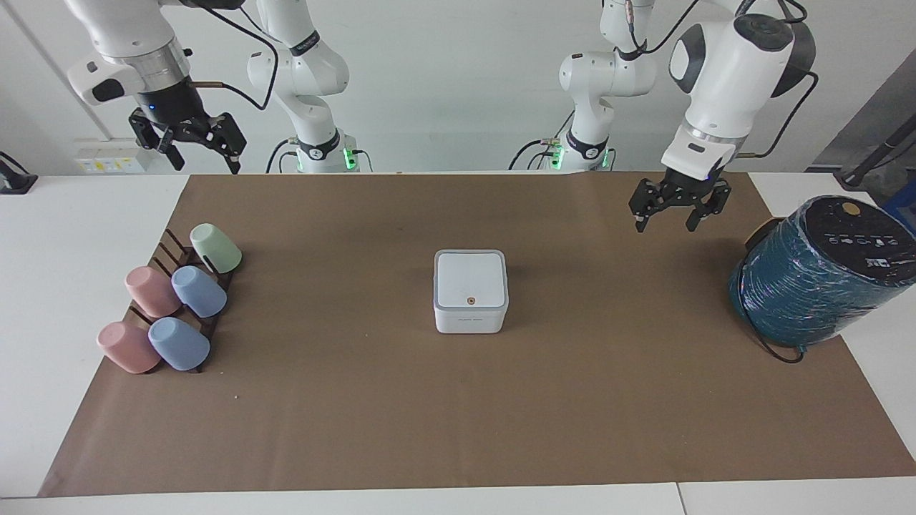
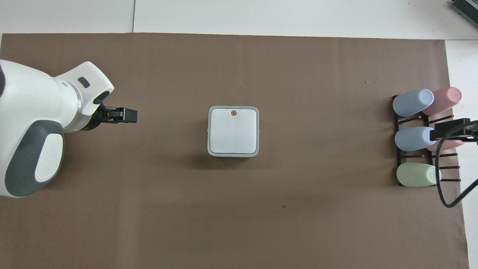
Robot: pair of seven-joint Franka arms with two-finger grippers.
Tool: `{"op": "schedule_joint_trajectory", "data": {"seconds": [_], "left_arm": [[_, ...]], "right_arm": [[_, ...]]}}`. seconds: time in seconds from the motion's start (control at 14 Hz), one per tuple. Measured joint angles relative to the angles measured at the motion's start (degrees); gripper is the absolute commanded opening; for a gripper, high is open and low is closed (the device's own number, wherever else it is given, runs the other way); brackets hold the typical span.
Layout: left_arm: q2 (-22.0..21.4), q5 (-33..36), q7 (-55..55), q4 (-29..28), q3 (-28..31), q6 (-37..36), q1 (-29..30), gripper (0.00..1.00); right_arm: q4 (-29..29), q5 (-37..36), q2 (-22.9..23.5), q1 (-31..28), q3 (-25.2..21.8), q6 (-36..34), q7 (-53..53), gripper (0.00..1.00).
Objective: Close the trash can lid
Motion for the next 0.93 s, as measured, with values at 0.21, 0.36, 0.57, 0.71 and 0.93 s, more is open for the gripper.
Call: {"op": "schedule_joint_trajectory", "data": {"seconds": [0.21, 0.36, 0.57, 0.71, 0.93], "left_arm": [[0.18, -0.05, 3.14, 5.72, 0.02, -5.73, 2.65, 1.0], [0.85, -0.15, 4.74, 9.99, 0.05, -10.42, 4.22, 1.0], [2.29, -0.63, 5.07, 13.82, 0.08, -15.32, 5.56, 1.0], [2.34, -1.4, 5.09, 14.04, 0.14, -16.81, 6.4, 1.0], [1.83, -1.66, 5.09, 13.16, 0.21, -18.41, 6.8, 1.0]], "right_arm": [[-0.02, 0.0, 0.0, 0.08, 0.0, 0.01, 0.0, 1.0], [-0.03, 0.0, 0.0, 0.12, 0.0, 0.02, 0.0, 1.0], [-0.04, 0.0, 0.0, 0.14, 0.0, 0.02, 0.0, 1.0], [-0.07, 0.0, 0.0, 0.14, 0.0, 0.02, 0.0, 1.0], [-0.12, 0.0, 0.01, 0.13, -0.03, -0.28, 1.8, 1.0]]}}
